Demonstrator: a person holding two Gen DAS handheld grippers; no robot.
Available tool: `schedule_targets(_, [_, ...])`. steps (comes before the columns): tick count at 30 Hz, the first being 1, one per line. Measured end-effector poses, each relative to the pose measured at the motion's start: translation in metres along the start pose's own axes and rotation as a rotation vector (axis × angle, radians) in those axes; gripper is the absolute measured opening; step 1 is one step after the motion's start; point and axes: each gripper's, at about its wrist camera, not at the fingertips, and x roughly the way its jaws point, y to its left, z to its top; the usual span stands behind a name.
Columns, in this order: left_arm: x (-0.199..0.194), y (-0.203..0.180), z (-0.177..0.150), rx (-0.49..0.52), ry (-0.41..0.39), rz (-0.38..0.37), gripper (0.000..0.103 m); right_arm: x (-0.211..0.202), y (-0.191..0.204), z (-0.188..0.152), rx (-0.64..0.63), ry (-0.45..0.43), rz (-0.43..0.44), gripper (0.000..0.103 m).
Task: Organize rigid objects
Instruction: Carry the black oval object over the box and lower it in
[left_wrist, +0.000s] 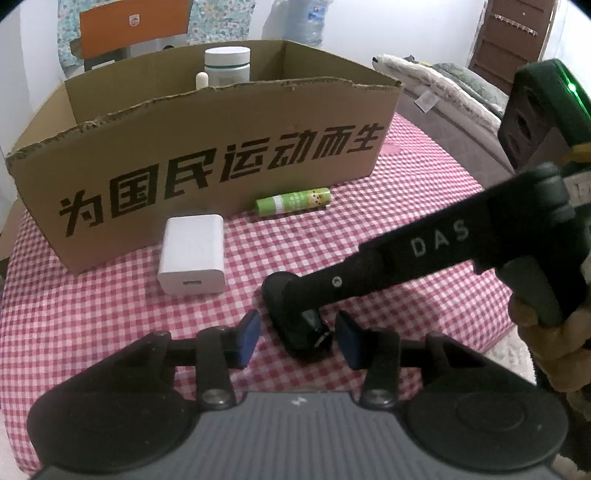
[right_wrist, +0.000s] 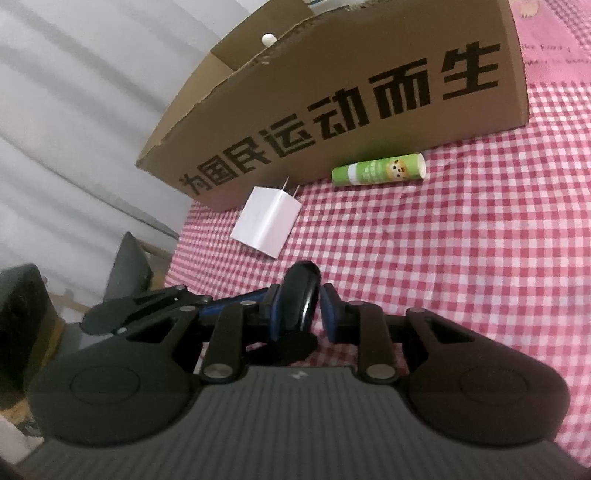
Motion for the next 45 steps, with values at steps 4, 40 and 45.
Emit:
schedule_targets(4, [0.001, -0.001, 0.0, 0.012, -0.008, 0.018, 0.046, 0.006, 0.0, 0.001, 0.02, 0.016, 0.029, 0.023])
schedule_targets(40, [-0.045, -0.007, 0.033, 0.015, -0.181, 0.016, 0.027, -0.038, 0.028, 0.018, -0.034, -0.146, 0.092, 0.016])
schedule_targets(45, [-0.057, -0.008, 0.084, 0.039, -0.254, 0.018, 0.027, -0.069, 0.052, 0.059, -0.143, -0.236, 0.071, 0.016])
